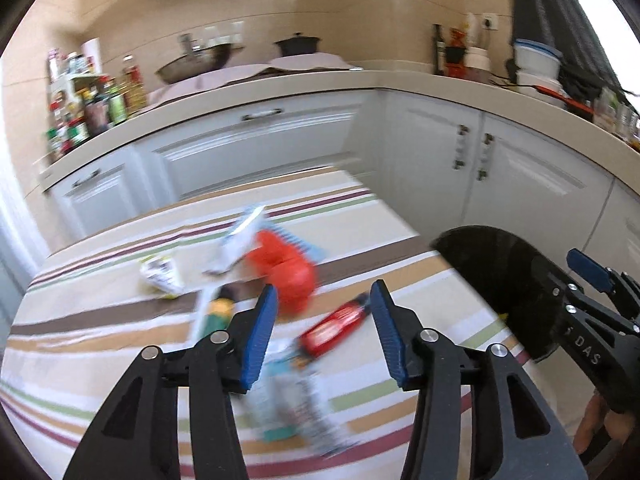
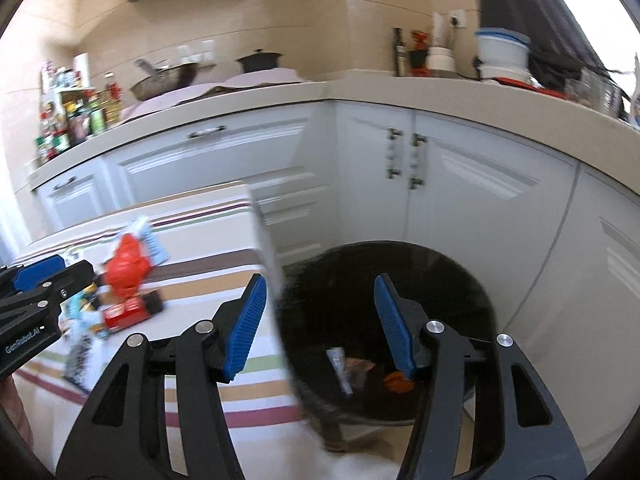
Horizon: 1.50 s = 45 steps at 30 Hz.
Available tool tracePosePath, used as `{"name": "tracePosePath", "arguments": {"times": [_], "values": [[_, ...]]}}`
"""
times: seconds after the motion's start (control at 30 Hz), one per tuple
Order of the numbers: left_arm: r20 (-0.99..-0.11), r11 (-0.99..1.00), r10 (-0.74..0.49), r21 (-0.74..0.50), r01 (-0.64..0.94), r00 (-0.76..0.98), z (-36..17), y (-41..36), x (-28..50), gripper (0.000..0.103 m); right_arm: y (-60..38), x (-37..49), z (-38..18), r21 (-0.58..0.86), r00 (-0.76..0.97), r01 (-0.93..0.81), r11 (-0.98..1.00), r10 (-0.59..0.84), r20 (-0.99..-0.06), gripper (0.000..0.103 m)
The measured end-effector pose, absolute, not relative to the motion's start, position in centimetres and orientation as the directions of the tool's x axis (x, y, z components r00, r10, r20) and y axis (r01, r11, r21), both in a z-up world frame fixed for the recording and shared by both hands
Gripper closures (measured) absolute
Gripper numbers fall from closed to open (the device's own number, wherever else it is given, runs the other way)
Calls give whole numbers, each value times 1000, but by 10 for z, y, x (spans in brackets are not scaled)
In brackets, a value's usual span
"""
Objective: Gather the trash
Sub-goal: 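Grasp the white squeezed tube with the right tool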
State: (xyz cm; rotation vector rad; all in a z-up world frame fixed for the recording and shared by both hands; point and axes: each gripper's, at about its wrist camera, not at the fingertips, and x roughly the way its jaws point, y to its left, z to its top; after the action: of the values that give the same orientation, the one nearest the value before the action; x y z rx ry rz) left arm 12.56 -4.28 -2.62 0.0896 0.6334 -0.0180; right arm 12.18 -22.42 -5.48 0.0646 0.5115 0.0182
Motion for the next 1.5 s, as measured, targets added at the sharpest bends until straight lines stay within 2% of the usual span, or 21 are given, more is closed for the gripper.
{"name": "tracePosePath", "arguments": {"times": [0.43, 0.87, 0.9, 0.93, 1.07, 1.1, 1.27, 1.5], "values": [[-616, 984, 173, 73, -163, 769, -43, 53, 81, 49, -124, 90, -61, 34, 824, -235, 971, 218, -523, 48], [-643, 960, 245, 58, -274, 725, -60, 110, 64, 48, -66, 78, -73, -9, 771, -359, 933, 290, -568, 49], [-645, 960, 244, 55, -274, 724, -60, 111, 63, 48, -65, 78, -74, -10, 767, -361, 933, 290, -572, 51], [-646, 960, 242, 53, -274, 724, -61, 111, 63, 48, -64, 79, -75, -12, 764, -362, 932, 289, -577, 60], [-649, 963, 232, 48, -265, 724, -63, 110, 64, 48, -61, 83, -83, -14, 739, -375, 927, 290, -608, 78], [-650, 964, 229, 48, -262, 724, -63, 109, 64, 48, -60, 83, -84, -11, 731, -382, 924, 295, -615, 86], [-656, 969, 212, 44, -243, 725, -65, 101, 65, 48, -59, 81, -83, -16, 732, -393, 919, 302, -610, 93], [-657, 979, 181, 47, -199, 732, -64, 82, 67, 48, -66, 75, -72, 7, 742, -403, 915, 331, -583, 94]]}}
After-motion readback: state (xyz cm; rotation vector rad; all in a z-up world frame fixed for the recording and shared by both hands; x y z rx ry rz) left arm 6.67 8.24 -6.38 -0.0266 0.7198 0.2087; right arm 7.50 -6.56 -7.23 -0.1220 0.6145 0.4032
